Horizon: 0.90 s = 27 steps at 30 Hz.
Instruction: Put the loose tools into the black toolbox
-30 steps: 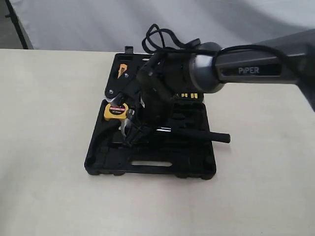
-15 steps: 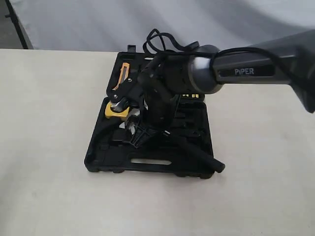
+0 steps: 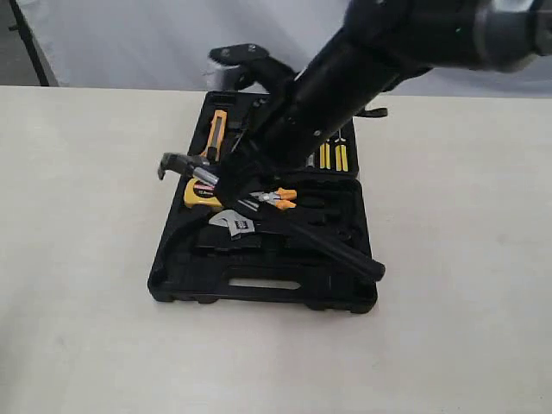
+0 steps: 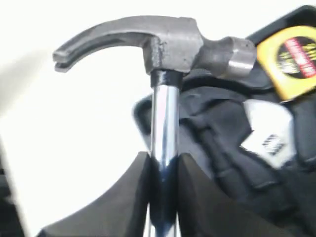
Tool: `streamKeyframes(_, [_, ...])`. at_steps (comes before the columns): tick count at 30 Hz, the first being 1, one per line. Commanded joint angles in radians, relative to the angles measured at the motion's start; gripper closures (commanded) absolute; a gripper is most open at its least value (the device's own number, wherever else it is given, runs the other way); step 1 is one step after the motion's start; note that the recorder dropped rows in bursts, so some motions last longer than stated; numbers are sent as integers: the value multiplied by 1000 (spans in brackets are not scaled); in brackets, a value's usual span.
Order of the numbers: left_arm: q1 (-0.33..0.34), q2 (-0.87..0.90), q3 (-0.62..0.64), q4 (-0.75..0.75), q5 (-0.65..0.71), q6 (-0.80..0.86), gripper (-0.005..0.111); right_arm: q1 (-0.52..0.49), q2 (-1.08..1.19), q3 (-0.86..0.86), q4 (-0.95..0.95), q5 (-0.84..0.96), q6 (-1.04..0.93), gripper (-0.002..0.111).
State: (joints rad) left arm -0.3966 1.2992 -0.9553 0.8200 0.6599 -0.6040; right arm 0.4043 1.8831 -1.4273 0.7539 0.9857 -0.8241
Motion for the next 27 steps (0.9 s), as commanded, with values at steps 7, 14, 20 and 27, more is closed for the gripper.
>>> streamKeyframes(7, [3, -8, 9, -14, -17, -10, 105, -207, 285, -2, 563, 235, -73, 109])
streamKeyframes(14, [3, -8, 9, -14, -17, -10, 105, -207, 388, -19, 576, 235, -2, 108])
streamKeyframes(20, [3, -8, 9, -14, -17, -10, 105, -214, 388, -27, 543, 215, 56, 89])
streamKeyframes(27, [3, -8, 9, -14, -17, -10, 105, -240, 388, -45, 524, 175, 132, 41])
